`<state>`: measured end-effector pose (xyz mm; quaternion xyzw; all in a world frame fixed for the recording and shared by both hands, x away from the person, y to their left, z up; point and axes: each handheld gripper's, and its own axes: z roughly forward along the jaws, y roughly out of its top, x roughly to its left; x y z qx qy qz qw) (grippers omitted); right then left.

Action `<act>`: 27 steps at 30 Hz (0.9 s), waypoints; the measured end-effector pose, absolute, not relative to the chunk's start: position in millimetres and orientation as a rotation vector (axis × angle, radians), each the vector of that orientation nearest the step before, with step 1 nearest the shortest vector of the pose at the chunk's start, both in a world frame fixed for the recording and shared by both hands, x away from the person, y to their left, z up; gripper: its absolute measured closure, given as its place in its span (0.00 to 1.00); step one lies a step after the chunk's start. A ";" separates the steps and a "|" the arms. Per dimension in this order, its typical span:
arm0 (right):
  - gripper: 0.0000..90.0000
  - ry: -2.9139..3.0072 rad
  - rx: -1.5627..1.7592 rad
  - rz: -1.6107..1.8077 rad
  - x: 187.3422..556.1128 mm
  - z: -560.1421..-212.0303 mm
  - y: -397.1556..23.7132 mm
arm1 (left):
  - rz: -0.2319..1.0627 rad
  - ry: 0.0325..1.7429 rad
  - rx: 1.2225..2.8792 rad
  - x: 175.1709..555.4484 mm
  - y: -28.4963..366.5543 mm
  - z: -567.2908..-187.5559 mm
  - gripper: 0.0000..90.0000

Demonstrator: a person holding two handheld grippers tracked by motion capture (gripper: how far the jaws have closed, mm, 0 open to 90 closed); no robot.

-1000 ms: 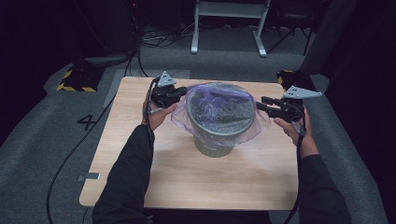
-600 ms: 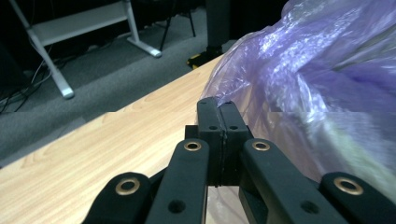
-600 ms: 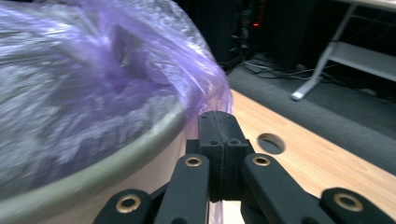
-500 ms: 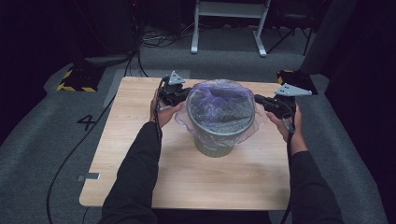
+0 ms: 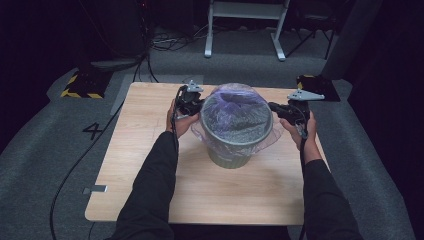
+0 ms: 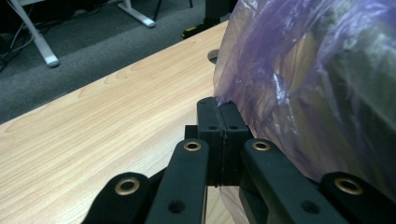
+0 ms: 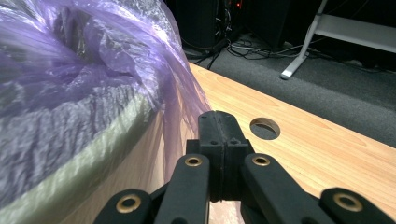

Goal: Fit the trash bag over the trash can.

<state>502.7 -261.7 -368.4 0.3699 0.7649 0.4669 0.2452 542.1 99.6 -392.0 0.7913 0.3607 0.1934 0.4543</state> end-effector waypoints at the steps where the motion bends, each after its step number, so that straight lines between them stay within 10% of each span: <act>1: 1.00 2.088 1.010 1.274 502.7 -368.4 -261.7 | 0.477 0.890 1.953 542.1 99.6 -392.0 0.87; 12: 0.62 2.081 0.910 1.320 464.2 -356.0 -294.0 | 0.563 0.912 1.860 507.6 144.8 -374.3 0.34; 27: 0.22 2.270 0.645 1.332 414.2 -375.2 -293.2 | 0.400 0.545 2.001 428.8 134.7 -398.3 0.19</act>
